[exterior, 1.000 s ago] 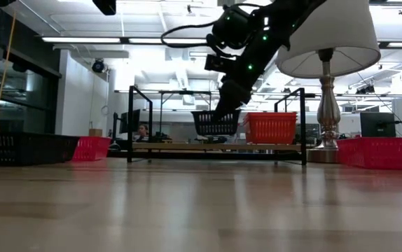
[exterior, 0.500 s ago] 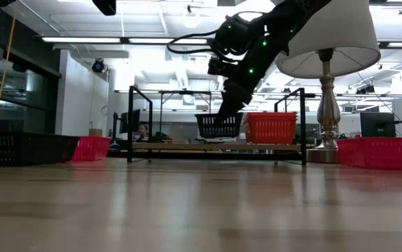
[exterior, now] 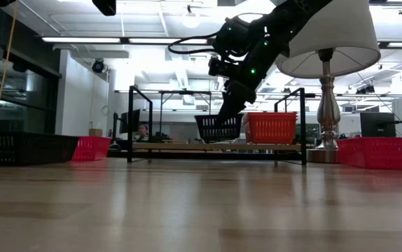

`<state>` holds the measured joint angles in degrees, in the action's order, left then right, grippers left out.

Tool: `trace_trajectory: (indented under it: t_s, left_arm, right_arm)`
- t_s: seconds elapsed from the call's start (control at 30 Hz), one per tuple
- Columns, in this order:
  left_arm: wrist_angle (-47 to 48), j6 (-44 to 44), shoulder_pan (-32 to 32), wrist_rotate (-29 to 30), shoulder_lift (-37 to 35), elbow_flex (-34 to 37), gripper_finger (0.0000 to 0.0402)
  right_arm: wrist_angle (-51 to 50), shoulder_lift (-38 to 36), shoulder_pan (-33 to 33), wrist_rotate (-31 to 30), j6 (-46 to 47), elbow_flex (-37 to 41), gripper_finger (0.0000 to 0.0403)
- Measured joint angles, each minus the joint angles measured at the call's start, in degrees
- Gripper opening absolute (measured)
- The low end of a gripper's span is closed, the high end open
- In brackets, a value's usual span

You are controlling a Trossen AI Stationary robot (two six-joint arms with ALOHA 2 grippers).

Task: Stack baskets on shelf by color
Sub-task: Put the top right black basket on the shelf, then stack the top black basket on top of the black basket on the shelf

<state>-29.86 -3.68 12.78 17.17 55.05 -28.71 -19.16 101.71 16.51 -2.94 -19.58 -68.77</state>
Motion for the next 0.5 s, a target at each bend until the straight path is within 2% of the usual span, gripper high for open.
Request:
trace_trajectory:
  t_s: [0.13, 0.37, 0.5]
  left_arm:
    - [0.0, 0.0, 0.0, 0.0, 0.0, 0.0, 0.0001]
    - [0.0, 0.0, 0.0, 0.0, 0.0, 0.0, 0.0001]
    - [0.0, 0.0, 0.0, 0.0, 0.0, 0.0, 0.0000]
  right_arm:
    - [0.3, 0.0, 0.0, -1.6, 0.0, 0.0, 0.0027]
    - [0.6, 0.0, 0.0, -3.0, 0.2, 0.0, 0.0103]
    - [0.1, 0.0, 0.0, -3.1, -1.0, -0.4, 0.0134]
